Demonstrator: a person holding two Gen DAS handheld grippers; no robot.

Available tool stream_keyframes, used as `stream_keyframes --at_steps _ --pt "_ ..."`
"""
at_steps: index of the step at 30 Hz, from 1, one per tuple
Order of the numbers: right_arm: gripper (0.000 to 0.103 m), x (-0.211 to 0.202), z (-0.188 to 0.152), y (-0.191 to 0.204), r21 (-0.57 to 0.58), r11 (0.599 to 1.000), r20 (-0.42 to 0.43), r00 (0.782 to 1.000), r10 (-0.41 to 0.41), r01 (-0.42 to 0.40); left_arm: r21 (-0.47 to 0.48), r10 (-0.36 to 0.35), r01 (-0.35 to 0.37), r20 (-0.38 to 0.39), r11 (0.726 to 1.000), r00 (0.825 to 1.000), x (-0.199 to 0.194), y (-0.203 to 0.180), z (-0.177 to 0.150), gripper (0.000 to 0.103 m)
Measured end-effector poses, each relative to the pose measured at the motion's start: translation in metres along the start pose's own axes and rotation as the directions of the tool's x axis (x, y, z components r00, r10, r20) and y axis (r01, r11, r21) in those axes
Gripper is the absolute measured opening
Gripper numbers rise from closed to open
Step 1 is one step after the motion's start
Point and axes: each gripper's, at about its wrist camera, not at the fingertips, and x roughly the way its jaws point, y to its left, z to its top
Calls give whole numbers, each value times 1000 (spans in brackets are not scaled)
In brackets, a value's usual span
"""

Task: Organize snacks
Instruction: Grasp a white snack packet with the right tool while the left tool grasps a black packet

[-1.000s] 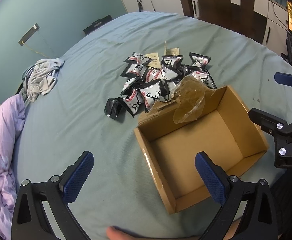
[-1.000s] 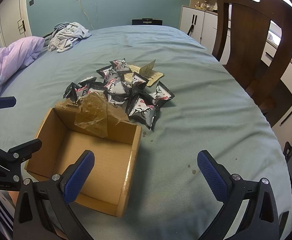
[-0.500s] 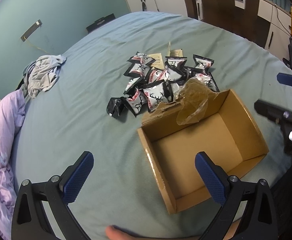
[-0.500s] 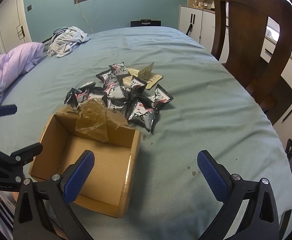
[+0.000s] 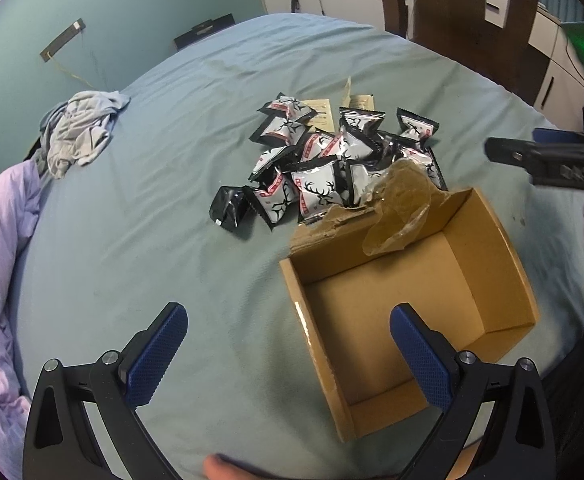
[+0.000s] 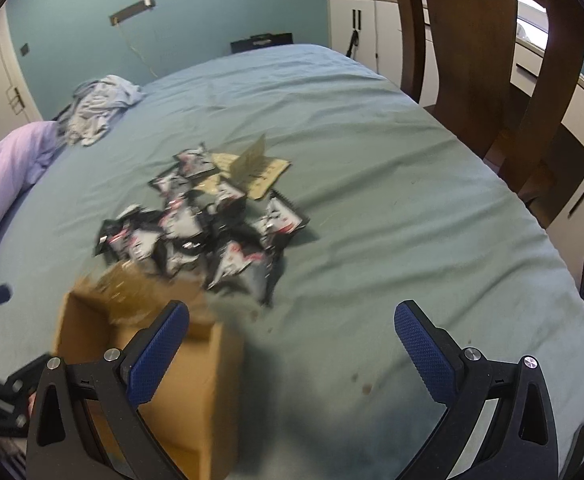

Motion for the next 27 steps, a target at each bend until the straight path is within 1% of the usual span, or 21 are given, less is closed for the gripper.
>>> stream_keyframes --at_steps 3,7,11,13,16,17,18,20,22,24,26,27 --pt "103 26 13 -4 28 1000 -40 999 -6 7 -22 -8 8 -1 1000 1000 2 5 2 103" --pt "103 64 28 -4 48 999 -101 995 8 -3 -58 -15 15 3 998 1000 3 13 6 103" --pt "103 98 36 6 46 997 -169 983 69 -62 -95 -15 15 3 995 1000 7 22 8 103" --pt "103 111 41 12 39 996 -180 980 89 -83 -109 -13 12 -4 994 1000 10 26 9 103" --pt "99 126 49 11 58 993 -174 978 113 -105 -120 -7 5 -12 993 1000 15 29 10 103" --pt "94 132 51 9 78 990 -179 975 132 -119 -122 -5 3 -15 993 1000 16 30 10 103" --pt "82 141 53 6 118 983 -197 967 163 -142 -125 -4 2 -16 992 1000 17 30 10 103" --pt "78 152 53 3 149 978 -234 956 178 -145 -132 -4 2 -18 991 1000 19 32 11 103" --pt "70 154 54 5 124 985 -223 963 149 -124 -139 -2 0 -18 990 1000 20 34 11 103" --pt "31 150 56 9 90 987 -218 964 150 -133 -149 0 -1 -10 989 1000 19 36 11 103" --pt "31 147 57 10 80 988 -219 965 145 -130 -166 -2 2 4 986 1000 18 40 11 103" --pt "31 143 58 7 96 986 -205 967 152 -135 -182 -11 14 13 983 1000 17 44 11 103"
